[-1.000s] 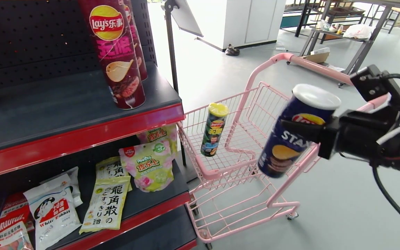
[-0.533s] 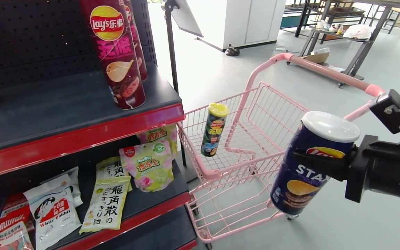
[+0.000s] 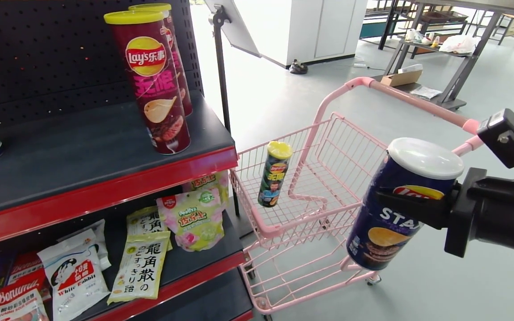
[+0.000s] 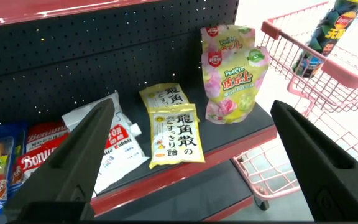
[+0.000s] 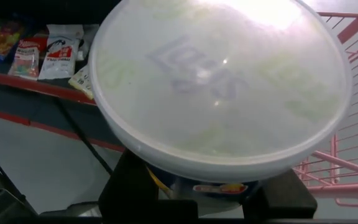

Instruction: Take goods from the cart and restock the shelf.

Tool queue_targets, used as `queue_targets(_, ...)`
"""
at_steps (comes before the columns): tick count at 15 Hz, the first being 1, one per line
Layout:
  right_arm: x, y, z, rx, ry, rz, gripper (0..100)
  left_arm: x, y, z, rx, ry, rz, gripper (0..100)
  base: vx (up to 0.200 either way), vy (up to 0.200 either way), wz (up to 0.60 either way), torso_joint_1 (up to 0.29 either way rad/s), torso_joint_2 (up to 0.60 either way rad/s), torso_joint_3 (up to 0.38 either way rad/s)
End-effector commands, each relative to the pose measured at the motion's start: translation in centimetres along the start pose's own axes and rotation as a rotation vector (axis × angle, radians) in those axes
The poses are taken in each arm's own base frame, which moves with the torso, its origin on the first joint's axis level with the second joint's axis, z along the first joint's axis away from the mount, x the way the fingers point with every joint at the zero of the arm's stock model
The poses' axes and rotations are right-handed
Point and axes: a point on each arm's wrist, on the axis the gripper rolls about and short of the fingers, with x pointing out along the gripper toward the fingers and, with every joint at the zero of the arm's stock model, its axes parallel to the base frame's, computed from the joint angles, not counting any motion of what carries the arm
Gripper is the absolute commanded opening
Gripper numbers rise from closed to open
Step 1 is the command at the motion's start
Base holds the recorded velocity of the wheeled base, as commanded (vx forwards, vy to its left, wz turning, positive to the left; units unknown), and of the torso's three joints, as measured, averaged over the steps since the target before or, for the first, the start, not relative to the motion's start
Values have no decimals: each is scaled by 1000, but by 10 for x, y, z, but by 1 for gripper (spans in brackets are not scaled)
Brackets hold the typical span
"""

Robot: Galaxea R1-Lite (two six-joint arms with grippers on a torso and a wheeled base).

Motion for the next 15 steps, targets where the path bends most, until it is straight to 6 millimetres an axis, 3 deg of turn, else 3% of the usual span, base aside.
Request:
queue_targets(1, 2, 0, 0, 1, 5, -2, 0, 0, 0, 0, -1, 0, 1, 100, 0, 0, 0, 0, 0, 0)
queue_targets(4, 4, -1, 2, -2, 0, 1, 0, 0, 0, 0, 0, 1, -1, 100, 0, 0, 0, 97, -295, -214)
queue_targets(15, 17, 3, 8, -35, 8, 36, 0, 0, 0, 0, 0, 1, 1, 100, 0, 0, 0, 192, -526, -335)
